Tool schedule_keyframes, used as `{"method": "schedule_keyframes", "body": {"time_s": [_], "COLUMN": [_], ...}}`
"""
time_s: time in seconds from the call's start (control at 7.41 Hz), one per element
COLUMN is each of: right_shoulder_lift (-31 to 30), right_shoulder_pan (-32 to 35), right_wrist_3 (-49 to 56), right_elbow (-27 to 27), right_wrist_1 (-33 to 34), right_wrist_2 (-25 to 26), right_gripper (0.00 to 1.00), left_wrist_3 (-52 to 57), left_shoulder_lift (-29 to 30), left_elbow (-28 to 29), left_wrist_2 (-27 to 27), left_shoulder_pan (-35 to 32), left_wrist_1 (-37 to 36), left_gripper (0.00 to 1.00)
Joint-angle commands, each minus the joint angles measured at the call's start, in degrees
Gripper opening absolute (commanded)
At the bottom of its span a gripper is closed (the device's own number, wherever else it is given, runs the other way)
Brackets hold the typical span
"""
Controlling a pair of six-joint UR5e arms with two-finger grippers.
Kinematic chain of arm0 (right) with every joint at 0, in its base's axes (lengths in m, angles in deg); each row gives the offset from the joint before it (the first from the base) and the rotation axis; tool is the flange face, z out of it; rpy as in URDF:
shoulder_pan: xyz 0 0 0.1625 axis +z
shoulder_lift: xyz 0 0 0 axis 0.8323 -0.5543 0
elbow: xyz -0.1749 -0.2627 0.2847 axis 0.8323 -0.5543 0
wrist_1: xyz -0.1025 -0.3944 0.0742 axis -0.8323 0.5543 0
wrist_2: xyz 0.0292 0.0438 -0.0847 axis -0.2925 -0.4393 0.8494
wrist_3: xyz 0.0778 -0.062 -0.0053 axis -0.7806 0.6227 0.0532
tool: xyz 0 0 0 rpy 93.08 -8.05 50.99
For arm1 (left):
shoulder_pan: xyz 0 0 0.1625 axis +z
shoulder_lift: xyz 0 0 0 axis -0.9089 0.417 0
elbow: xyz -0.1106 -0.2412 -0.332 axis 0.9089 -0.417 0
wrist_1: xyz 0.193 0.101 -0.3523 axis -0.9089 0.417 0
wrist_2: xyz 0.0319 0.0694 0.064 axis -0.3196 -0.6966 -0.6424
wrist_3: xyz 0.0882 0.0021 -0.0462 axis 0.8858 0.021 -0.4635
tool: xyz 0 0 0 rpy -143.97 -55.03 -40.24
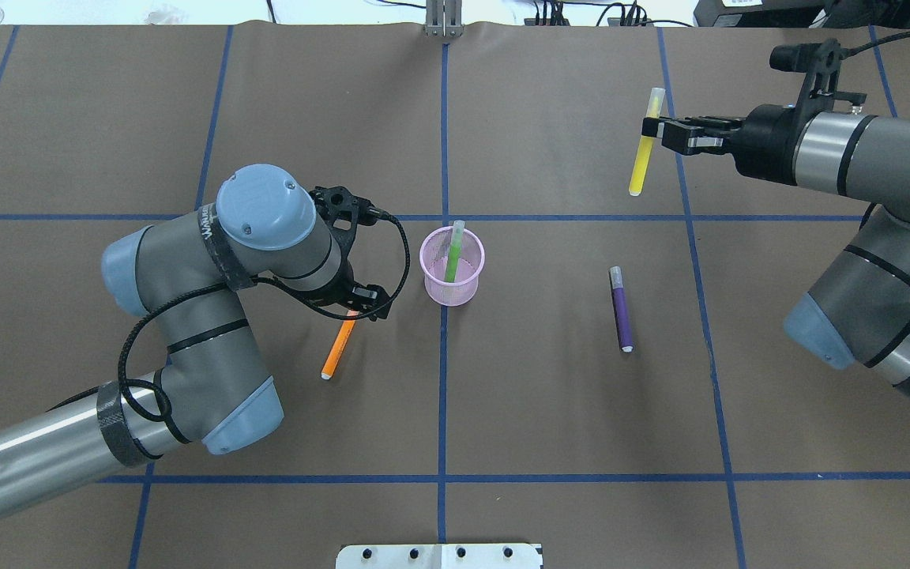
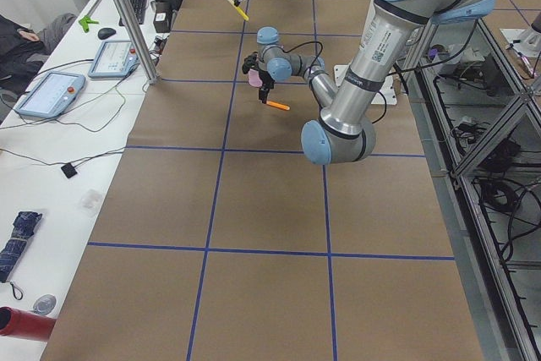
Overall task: Collect pens into pen holder
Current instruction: 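Lower the left gripper onto the orange marker while the right carries yellow toward the cup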
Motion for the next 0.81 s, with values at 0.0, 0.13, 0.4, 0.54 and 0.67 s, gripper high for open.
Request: {"method": "schedule_keyframes", "body": {"time_s": [0.0,0.13,0.4,0.54,0.67], "right_shoulder_lift": [0.7,1.3,1.3,1.3,1.3], "right_shoulder_pan": [-0.9,-1.0,-1.3,-1.5,-1.6], "right_wrist_3": [0.0,0.0,0.0,0.0,0.0], "right_elbow": [0.0,-0.1,0.0,0.0,0.0], "right_wrist_1": [0.0,0.1,0.1,0.1,0.1], "right_wrist_2": [0.4,0.4,0.4,0.4,0.4], "right_gripper": [0.00,0.00,0.00,0.00,0.00], "left_wrist_3": [0.0,0.0,0.0,-0.1,-0.3], "left_shoulder_lift": [0.1,0.2,0.6,0.6,0.8], "left_elbow": [1.0,0.8,1.3,1.4,2.4], "left_wrist_2": [-0.1,-0.1,-0.2,-0.5,-1.0], "left_shoulder_pan": [0.9,0.9,1.3,1.3,1.3], "left_wrist_1": [0.0,0.0,0.0,0.0,0.2], "left_gripper": [0.90,0.86,0.72,0.69,0.69]}}
